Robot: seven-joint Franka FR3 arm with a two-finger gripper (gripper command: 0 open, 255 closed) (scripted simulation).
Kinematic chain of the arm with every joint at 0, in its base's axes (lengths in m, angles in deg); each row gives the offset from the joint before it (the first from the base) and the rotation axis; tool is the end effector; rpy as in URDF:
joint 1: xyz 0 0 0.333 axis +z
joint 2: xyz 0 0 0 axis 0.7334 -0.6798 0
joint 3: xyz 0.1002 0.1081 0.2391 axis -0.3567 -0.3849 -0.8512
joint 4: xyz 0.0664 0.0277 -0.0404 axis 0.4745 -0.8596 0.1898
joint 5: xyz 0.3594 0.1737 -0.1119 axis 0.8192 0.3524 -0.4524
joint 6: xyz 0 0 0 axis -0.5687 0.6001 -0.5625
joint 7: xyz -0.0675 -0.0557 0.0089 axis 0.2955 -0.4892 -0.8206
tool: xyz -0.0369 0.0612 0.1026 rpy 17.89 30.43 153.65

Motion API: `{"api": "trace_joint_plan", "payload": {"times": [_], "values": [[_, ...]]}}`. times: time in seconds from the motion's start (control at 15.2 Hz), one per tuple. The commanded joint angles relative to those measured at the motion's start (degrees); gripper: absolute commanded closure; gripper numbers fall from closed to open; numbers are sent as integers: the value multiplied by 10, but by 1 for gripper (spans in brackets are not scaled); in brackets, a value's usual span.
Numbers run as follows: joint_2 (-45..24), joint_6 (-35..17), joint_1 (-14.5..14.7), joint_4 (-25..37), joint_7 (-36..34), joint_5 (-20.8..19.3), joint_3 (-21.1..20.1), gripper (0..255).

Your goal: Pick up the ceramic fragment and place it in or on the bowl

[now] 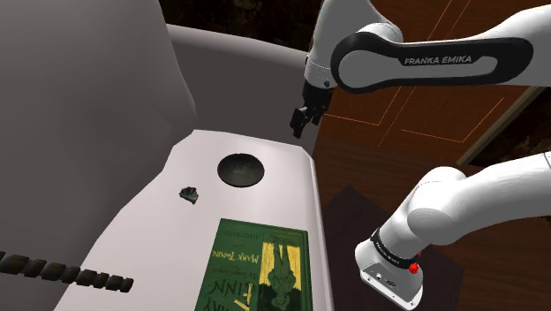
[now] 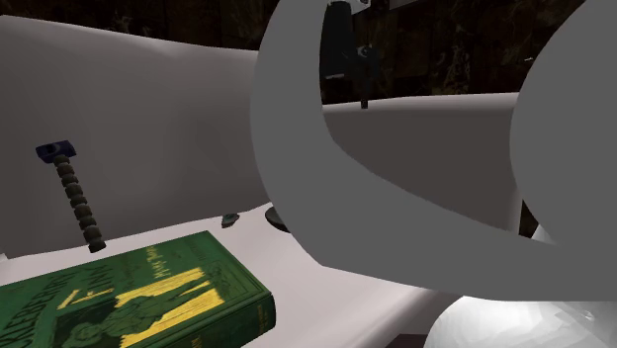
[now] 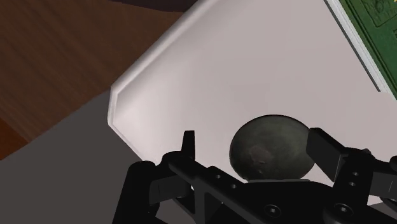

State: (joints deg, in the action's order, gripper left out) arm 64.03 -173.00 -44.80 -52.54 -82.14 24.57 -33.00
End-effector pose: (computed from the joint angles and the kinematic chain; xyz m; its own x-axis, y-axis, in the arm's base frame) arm 0.4119 0.0991 0.4423 0.9972 0.0648 0.0382 0.0588 -0.9881 0.1421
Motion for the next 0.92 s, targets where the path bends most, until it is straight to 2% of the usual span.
{"api": "trace_joint_plan", "payload": {"times": [0.0, 0.46, 0.86], "values": [[-39, -29, 3, 10, -23, 1, -19, 0], [-174, -108, 6, 56, -109, -22, -82, 0], [-306, -153, 12, 125, -197, -81, -125, 0]]}}
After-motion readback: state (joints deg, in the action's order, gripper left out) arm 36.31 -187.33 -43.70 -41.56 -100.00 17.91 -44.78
